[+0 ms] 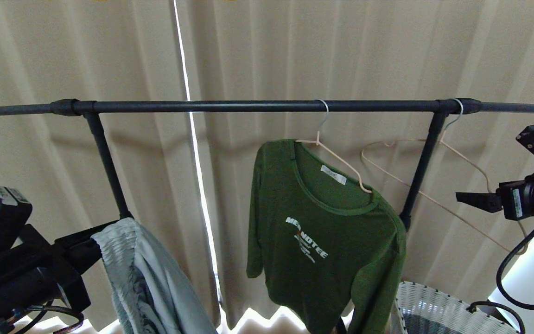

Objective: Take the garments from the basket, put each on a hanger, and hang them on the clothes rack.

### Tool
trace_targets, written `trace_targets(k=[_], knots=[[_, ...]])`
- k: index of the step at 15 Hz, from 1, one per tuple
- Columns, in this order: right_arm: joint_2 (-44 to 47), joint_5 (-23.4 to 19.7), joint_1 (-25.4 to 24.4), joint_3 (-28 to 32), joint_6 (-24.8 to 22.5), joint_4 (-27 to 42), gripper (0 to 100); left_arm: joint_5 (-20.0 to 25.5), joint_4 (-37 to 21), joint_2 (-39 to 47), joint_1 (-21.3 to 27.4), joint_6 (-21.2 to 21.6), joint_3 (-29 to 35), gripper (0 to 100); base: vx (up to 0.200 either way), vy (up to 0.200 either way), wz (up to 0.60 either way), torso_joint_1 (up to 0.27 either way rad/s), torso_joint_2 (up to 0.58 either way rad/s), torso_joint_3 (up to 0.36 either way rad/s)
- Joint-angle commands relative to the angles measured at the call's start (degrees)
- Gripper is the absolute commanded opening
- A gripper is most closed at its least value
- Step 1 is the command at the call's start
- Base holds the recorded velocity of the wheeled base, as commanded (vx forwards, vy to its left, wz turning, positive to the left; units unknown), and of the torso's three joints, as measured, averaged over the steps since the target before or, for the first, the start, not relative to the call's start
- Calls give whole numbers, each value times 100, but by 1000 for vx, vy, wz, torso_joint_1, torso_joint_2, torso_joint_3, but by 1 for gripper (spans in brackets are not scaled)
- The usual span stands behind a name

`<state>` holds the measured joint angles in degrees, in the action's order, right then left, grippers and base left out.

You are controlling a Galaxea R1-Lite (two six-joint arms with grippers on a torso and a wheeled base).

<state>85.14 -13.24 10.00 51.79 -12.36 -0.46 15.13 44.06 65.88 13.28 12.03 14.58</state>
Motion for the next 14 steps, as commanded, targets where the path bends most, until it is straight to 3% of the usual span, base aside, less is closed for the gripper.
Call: trace_targets(k=[1,8,9,14], knots=[[161,-3,2,42,-3,-6,100,-1,6,13,0,1,1,0,0,0,0,0,0,0],[512,-91,2,227,6,-24,100,-1,6,4,0,1,-17,0,0,0,0,0,0,0],[512,-91,2,227,6,-24,0,-1,6,4,0,1,-17,0,0,0,0,0,0,0],[574,-170,2,315,6,-33,0,-1,6,4,0,1,-25,0,0,0,0,0,0,0]])
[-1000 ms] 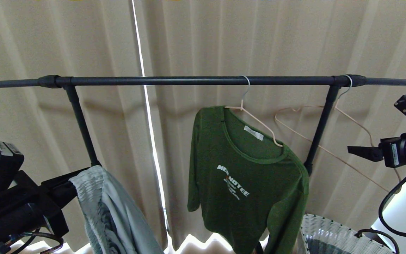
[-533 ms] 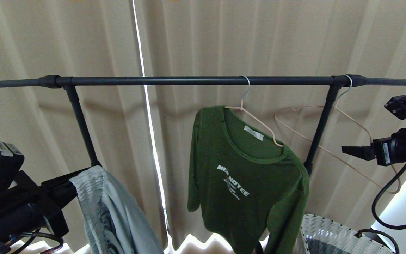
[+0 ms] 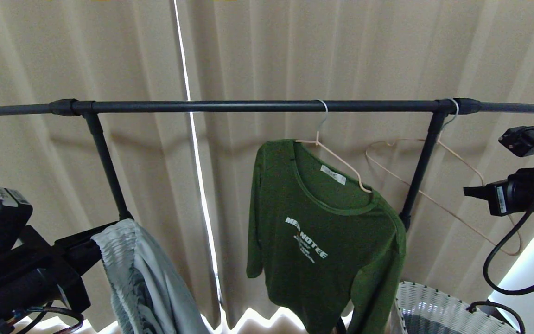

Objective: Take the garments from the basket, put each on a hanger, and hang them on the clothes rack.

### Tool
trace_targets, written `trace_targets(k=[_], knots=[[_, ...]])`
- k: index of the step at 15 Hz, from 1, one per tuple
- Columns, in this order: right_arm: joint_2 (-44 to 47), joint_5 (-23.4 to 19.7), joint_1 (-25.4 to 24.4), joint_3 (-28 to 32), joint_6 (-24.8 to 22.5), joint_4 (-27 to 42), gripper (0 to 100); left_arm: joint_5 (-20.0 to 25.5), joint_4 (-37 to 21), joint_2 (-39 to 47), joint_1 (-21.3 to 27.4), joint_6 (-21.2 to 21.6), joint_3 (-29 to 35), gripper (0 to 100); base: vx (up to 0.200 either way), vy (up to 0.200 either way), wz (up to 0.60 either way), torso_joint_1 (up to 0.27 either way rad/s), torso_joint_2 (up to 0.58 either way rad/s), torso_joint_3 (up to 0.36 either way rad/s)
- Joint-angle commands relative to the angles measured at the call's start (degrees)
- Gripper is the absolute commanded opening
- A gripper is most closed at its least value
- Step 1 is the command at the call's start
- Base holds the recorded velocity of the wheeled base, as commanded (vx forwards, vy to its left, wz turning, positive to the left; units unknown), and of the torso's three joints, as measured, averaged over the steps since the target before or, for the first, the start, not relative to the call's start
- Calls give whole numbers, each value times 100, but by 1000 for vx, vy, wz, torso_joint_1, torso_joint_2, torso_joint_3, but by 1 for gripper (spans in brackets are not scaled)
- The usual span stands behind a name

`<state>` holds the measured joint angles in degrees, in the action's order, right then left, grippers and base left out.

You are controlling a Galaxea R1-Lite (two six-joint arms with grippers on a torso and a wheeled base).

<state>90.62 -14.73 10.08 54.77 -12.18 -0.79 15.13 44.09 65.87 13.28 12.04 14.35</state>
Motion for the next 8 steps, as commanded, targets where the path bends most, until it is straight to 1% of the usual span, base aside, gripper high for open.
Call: trace_targets(k=[1,6,8], knots=[[8,-22,-6,7,-13,0,0,-1,3,5,0,0,-2,0,0,0,0,0,0,0],[-423,-13,-6,-265,-4,0,0,-1,-6,23,0,0,7,0,0,0,0,0,0,0],[-704,5,64,-397,-4,0,0,-10,3,5,-9,0,33,0,0,0,0,0,0,0]])
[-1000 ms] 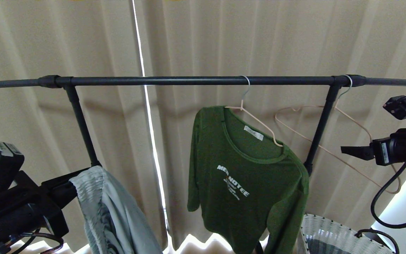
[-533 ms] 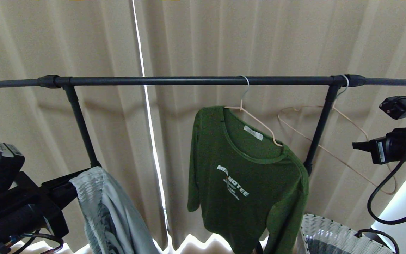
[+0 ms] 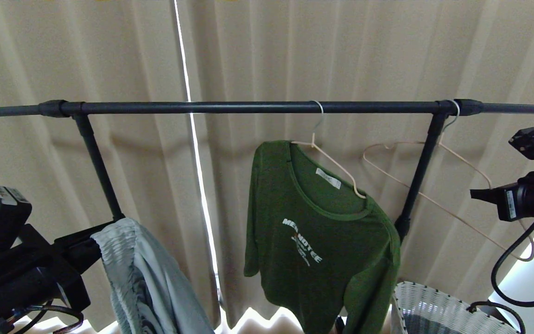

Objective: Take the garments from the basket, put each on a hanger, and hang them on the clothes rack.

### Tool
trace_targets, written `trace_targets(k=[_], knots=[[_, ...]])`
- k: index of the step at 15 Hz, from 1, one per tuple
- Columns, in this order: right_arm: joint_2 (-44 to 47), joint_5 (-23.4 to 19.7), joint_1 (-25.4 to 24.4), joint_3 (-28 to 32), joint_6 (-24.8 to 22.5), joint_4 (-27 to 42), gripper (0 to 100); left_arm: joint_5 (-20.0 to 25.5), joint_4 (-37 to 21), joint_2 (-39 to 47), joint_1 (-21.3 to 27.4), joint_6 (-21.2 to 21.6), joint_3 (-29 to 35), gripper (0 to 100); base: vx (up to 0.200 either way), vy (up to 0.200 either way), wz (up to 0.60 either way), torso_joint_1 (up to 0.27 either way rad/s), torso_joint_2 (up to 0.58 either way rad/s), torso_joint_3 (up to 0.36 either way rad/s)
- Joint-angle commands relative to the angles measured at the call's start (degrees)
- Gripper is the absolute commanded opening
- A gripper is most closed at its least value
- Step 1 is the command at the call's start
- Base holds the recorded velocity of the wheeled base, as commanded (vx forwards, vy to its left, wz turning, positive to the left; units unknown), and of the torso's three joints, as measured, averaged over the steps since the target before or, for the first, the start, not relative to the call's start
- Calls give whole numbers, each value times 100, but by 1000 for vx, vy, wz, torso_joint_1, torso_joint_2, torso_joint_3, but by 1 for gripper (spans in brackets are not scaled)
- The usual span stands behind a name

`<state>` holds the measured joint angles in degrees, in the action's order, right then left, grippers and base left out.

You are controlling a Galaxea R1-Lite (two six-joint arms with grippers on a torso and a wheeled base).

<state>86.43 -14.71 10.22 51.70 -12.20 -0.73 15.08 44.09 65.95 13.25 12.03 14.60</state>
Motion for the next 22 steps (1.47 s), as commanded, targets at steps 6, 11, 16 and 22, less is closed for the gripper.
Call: trace_targets(k=[6,11,16,22], knots=[[-786,12,402,-178,104,-6,0,-5,3,-3,-7,1,16,0,0,0,0,0,0,0],[-944,48,411,-380,394,-445,0,-5,3,-3,-16,10,16,0,0,0,0,0,0,0],[-1709,74,499,-1215,640,-911,0,-14,3,5,-42,10,16,0,0,0,0,0,0,0],[-2253,144,1026,-1857,702,-1087,0,-14,3,14,-42,106,-10,0,0,0,0,0,0,0]])
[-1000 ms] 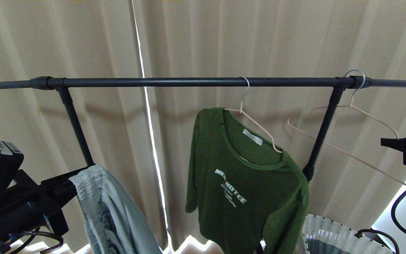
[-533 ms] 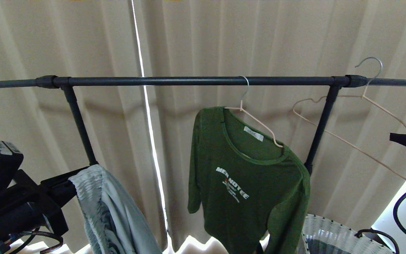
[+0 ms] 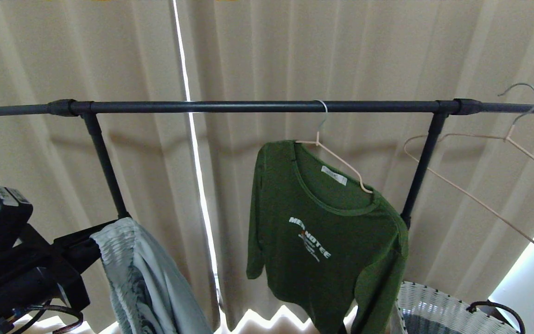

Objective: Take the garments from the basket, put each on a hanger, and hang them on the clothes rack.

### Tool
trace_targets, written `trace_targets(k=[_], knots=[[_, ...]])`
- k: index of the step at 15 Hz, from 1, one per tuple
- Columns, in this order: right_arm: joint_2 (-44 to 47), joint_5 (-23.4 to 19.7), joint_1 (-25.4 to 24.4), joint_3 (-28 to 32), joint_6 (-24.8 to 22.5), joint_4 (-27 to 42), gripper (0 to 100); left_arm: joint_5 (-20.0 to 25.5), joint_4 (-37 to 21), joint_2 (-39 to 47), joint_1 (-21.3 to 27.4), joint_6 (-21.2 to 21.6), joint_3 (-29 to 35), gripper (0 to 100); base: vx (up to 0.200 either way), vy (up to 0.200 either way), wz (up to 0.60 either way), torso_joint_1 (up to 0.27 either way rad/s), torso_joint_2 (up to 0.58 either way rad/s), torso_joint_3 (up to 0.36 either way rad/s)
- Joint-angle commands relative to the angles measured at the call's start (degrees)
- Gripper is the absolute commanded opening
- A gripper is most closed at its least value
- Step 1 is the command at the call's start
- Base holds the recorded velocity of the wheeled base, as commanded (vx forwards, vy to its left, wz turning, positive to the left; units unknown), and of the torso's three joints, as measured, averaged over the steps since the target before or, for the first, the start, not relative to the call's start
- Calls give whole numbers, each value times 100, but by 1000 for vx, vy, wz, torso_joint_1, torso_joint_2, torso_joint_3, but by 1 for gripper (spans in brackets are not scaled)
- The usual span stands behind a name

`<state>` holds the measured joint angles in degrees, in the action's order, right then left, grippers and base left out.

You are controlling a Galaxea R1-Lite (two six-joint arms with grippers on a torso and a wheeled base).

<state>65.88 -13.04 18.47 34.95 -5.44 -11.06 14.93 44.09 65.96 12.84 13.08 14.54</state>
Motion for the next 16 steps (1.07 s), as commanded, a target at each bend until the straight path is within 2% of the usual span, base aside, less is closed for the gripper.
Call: trace_targets(k=[1,3,5,16], knots=[[-198,-23,201,-305,157,-204,0,1,3,13,0,2,-4,0,0,0,0,0,0,0],[-198,-14,201,-463,183,-520,0,1,3,4,0,10,-4,0,0,0,0,0,0,0],[-216,-14,201,-867,175,-1048,0,-8,3,-5,-9,230,-31,0,0,0,0,0,0,0],[-383,-14,201,-1342,175,-1259,0,-8,3,4,-141,248,-83,0,0,0,0,0,0,0]])
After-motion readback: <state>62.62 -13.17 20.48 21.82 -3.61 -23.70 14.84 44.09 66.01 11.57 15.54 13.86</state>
